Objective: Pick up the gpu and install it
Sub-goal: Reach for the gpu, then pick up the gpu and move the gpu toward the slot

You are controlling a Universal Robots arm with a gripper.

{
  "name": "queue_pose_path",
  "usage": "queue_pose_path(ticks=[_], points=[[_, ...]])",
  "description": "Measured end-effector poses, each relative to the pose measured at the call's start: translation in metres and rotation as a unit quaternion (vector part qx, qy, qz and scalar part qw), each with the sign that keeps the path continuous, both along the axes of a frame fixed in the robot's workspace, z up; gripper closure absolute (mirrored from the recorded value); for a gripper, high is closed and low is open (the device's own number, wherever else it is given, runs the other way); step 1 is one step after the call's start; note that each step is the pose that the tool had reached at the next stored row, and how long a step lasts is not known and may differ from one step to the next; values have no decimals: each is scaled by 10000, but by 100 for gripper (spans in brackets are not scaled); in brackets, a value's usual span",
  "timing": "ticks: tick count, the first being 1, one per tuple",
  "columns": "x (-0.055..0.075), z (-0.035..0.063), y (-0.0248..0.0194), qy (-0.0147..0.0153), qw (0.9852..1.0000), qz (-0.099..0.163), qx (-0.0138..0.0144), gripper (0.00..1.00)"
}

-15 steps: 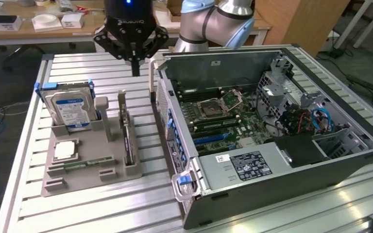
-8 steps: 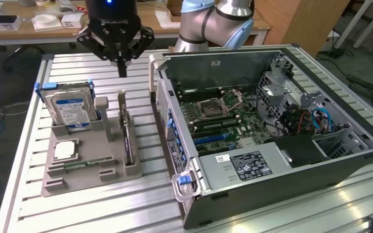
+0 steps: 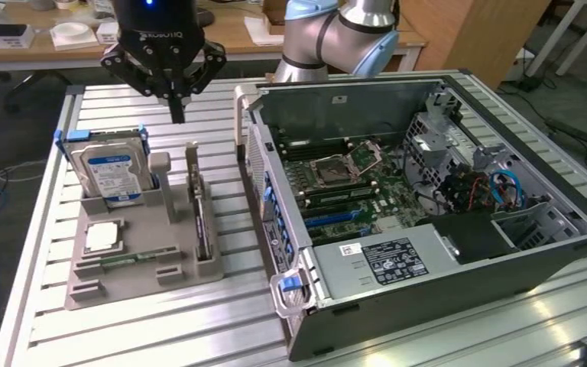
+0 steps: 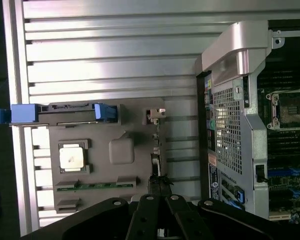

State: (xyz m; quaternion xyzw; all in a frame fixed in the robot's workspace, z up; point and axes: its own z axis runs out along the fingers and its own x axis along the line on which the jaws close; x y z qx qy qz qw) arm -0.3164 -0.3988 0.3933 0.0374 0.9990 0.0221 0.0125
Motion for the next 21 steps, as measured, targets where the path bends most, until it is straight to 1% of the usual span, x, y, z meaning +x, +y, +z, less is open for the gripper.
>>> queue_pose_path(ticks=[12, 14, 15, 18, 19, 20, 21], points=[[0, 0, 0, 0, 10000, 0, 0, 89], [0, 0, 0, 0, 10000, 0, 0, 77], [0, 0, 0, 0, 10000, 0, 0, 77], [0, 0, 0, 0, 10000, 0, 0, 59], [0, -1, 0, 0, 10000, 6, -5, 59], [0, -5, 0, 1, 10000, 61, -11, 53], [-1, -8, 0, 2, 9999, 150, -12, 53]])
